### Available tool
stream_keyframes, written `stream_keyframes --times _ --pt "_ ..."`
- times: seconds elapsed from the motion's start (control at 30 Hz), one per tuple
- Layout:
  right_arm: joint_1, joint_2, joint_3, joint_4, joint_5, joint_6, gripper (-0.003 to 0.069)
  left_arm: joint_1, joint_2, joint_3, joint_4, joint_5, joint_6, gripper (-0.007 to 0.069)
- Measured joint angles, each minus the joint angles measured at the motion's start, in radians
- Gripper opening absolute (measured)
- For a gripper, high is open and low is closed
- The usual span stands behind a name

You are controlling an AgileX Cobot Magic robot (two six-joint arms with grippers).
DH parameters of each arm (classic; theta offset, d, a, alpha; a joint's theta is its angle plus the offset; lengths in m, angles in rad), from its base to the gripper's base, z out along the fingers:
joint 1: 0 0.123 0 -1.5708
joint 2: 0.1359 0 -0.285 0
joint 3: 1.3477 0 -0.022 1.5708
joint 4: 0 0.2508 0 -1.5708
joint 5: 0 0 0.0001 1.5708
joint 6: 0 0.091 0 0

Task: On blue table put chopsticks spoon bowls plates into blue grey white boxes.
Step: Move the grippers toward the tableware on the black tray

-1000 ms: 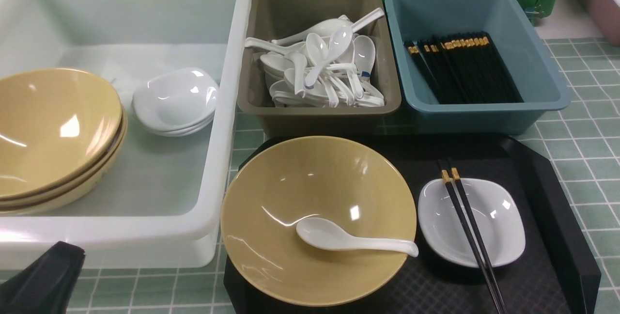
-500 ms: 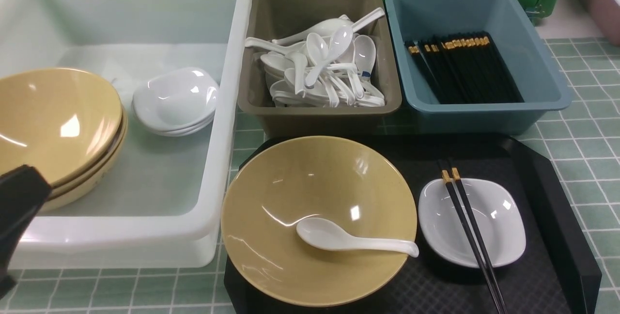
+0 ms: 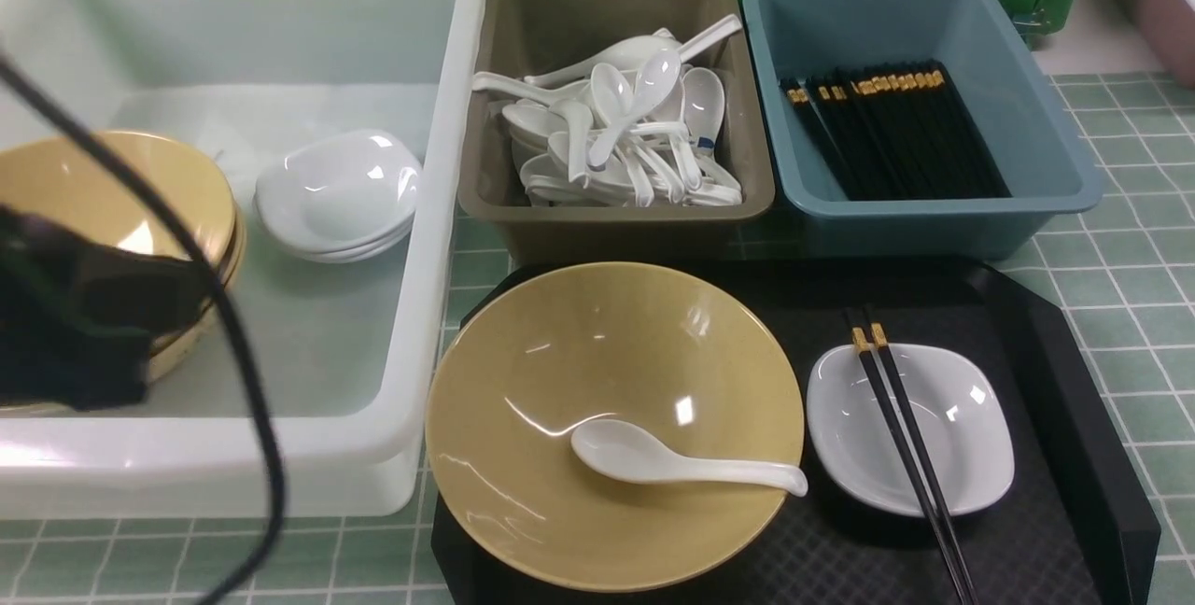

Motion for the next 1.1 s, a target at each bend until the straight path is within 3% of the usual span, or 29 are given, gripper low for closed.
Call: stream_keyframes --times 0.2,0.5,0.57,0.87,1.1 --pt "0.126 0.217 -0.094 0.0 0.074 -0.042 0.004 -0.303 0.217 -0.125 0.126 0.076 -0.001 0.0002" --pt "0.171 0.519 -0.17 0.001 0.117 -0.01 0.0081 -0.582 0.422 -0.213 0.256 0.074 -0.036 0.0002" --pt "0.171 0.553 -0.172 0.001 0.112 0.009 0.0101 -0.599 0.44 -0.213 0.259 0.074 -0.035 0.0002" --pt "0.178 0.721 -0.173 0.001 0.043 0.119 0.04 -0.618 0.485 -0.207 0.27 0.069 -0.047 0.0002" --pt "0.243 0.775 -0.173 0.001 -0.017 0.123 0.0479 -0.618 0.485 -0.193 0.27 0.067 -0.047 0.0002"
